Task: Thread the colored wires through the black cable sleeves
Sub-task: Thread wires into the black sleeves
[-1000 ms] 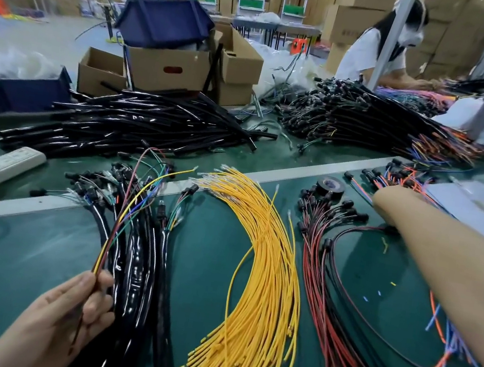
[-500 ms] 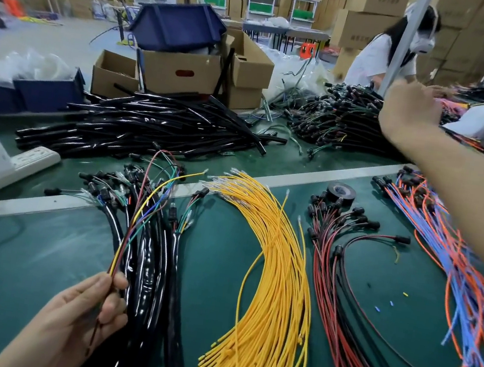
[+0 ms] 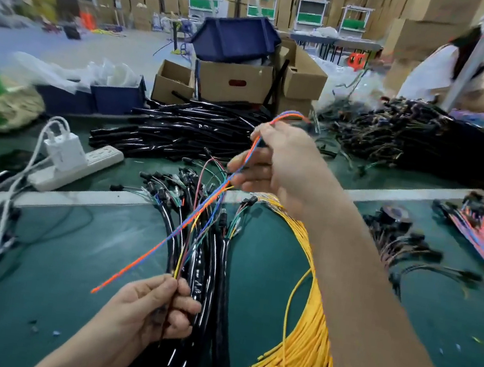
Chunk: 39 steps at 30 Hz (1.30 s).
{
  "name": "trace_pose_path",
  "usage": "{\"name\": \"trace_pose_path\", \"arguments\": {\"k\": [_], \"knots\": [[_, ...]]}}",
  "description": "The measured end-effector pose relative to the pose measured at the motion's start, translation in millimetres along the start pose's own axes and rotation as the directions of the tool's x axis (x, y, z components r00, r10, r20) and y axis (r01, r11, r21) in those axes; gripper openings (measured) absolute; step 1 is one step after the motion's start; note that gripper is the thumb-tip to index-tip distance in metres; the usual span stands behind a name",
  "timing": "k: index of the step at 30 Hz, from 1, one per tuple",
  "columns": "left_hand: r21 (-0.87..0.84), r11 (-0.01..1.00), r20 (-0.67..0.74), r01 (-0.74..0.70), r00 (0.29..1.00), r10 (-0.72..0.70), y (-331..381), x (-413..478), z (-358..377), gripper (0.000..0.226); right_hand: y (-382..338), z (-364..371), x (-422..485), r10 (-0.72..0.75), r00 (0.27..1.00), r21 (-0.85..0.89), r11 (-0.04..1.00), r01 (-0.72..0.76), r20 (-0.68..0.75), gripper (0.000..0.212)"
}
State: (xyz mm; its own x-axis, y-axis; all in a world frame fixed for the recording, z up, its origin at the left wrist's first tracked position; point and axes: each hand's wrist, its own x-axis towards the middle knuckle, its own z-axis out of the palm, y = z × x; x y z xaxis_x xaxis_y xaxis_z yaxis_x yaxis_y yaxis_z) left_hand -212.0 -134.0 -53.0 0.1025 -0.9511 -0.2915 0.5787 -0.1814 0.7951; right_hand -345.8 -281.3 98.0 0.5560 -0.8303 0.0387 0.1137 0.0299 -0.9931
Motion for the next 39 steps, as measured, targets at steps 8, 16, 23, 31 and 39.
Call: {"name": "trace_pose_path", "arguments": {"k": [8, 16, 23, 31, 39], "knots": [[-0.062, 0.998, 0.076, 0.005, 0.997, 0.000, 3, -5, -3, 0.020, 41, 12, 9, 0.169, 0.980, -0.213, 0.966, -0.144, 0.105, 0.020], [0.063, 0.998, 0.012, 0.015, 1.000, -0.016, 2, -7, -10, 0.025, 61, 3, 33, 0.048, 0.999, -0.368, 0.929, -0.049, -0.012, 0.023], [0.041, 0.999, 0.029, 0.024, 0.999, -0.025, 0, -3, -14, 0.029, 78, 4, 45, 0.128, 0.992, -0.265, 0.956, -0.124, -0.002, 0.024], [0.413, 0.902, 0.059, -0.124, 0.992, 0.109, 13, -7, -23, 0.026, 55, 27, 17, -0.234, 0.951, -0.881, 0.381, 0.279, 0.200, 0.033], [0.712, 0.679, 0.002, -0.180, 0.967, 0.254, 33, -9, -53, 0.048, 130, 59, -6, -0.020, 0.774, -0.719, 0.353, 0.598, 0.633, 0.033]]}}
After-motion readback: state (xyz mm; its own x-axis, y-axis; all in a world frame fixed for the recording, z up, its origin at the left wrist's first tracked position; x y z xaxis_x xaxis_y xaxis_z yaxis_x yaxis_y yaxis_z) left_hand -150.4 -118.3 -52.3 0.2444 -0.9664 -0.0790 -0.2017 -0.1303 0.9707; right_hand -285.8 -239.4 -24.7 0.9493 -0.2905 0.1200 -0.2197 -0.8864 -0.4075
